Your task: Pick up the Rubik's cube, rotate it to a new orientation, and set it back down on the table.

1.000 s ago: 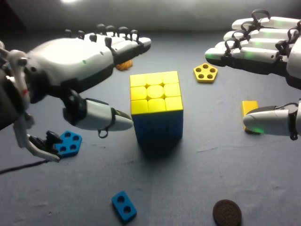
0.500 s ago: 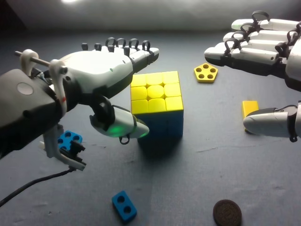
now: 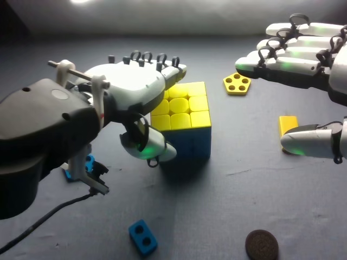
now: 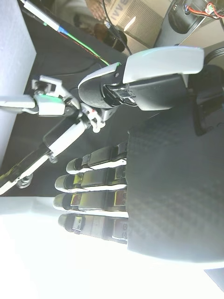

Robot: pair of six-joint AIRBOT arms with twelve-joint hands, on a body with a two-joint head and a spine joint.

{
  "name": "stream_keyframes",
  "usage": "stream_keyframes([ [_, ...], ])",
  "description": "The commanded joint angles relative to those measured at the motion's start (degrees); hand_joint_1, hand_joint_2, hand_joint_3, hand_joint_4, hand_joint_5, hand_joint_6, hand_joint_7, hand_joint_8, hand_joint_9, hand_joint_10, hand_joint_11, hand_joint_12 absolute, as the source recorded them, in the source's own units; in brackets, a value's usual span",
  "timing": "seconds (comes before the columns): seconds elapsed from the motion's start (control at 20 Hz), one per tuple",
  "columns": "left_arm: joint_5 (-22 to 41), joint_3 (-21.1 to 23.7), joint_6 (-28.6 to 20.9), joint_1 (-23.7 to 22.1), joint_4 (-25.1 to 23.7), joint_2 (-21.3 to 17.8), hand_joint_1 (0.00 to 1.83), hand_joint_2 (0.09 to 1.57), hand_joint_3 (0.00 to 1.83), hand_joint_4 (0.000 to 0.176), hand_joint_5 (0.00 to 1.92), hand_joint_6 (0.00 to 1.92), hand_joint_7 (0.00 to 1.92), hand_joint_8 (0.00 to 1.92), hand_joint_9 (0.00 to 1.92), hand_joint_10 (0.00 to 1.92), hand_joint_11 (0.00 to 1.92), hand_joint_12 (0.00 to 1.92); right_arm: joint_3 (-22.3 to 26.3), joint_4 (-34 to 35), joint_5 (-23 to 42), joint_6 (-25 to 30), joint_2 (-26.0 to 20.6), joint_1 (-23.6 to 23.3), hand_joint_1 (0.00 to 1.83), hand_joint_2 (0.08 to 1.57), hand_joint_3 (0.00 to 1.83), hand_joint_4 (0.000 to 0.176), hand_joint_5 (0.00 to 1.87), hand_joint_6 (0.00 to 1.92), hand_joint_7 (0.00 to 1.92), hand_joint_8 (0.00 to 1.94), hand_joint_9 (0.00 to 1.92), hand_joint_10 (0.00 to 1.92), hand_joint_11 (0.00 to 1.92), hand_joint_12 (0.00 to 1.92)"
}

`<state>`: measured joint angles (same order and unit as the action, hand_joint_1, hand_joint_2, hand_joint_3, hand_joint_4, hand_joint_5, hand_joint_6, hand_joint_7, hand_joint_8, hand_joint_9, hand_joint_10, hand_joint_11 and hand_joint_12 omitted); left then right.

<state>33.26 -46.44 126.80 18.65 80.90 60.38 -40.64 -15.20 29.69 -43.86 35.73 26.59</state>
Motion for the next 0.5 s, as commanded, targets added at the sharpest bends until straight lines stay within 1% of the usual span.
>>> stream_keyframes([
  [0.0, 2.61, -0.47, 0.47, -0.94, -2.65, 0.17, 0.90, 0.99, 0.00, 0.000, 0.00, 0.00, 0.00, 0.00, 0.00, 0.00, 0.01, 0.01, 0.21, 1.03, 6.62, -0.15, -0.20, -0.50, 0.19, 1.27, 0.00, 0.000, 0.09, 0.02, 0.16, 0.01, 0.14, 0.01, 0.01, 0.01],
  [0.15, 2.74, -1.73, 4.59, -1.80, 0.42, 0.99, 0.90, 1.01, 0.00, 0.000, 0.00, 0.00, 0.00, 0.00, 0.00, 0.00, 0.00, 0.00, 0.22, 1.03, 6.62, -0.15, -0.17, -0.46, 0.18, 1.27, 0.00, 0.000, 0.08, 0.01, 0.15, 0.00, 0.14, 0.01, 0.01, 0.01],
  [0.25, 3.18, -2.40, 6.71, -2.10, 2.22, 1.60, 0.92, 0.98, 0.00, 0.000, 0.00, 0.00, 0.00, 0.00, 0.00, 0.00, 0.03, 0.01, 0.22, 1.03, 6.62, -0.15, -0.16, -0.46, 0.15, 1.28, 0.00, 0.000, 0.02, 0.00, 0.12, 0.00, 0.11, 0.00, 0.00, 0.00],
  [0.35, 3.54, -2.97, 7.85, -2.18, 3.26, 2.19, 0.91, 0.99, 0.00, 0.000, 0.00, 0.00, 0.00, 0.00, 0.00, 0.00, 0.03, 0.02, 0.22, 1.03, 6.63, -0.15, -0.16, -0.46, 0.15, 1.28, 0.00, 0.000, 0.03, 0.01, 0.11, 0.00, 0.12, 0.00, 0.01, 0.00],
  [0.45, 4.28, -3.29, 10.17, -2.42, 5.33, 2.60, 0.94, 0.98, 0.00, 0.000, 0.00, 0.00, 0.00, 0.00, 0.00, 0.00, 0.02, 0.02, 0.22, 1.03, 6.63, -0.15, -0.14, -0.46, 0.16, 1.29, 0.00, 0.000, 0.04, 0.01, 0.13, 0.01, 0.14, 0.01, 0.03, 0.02],
])
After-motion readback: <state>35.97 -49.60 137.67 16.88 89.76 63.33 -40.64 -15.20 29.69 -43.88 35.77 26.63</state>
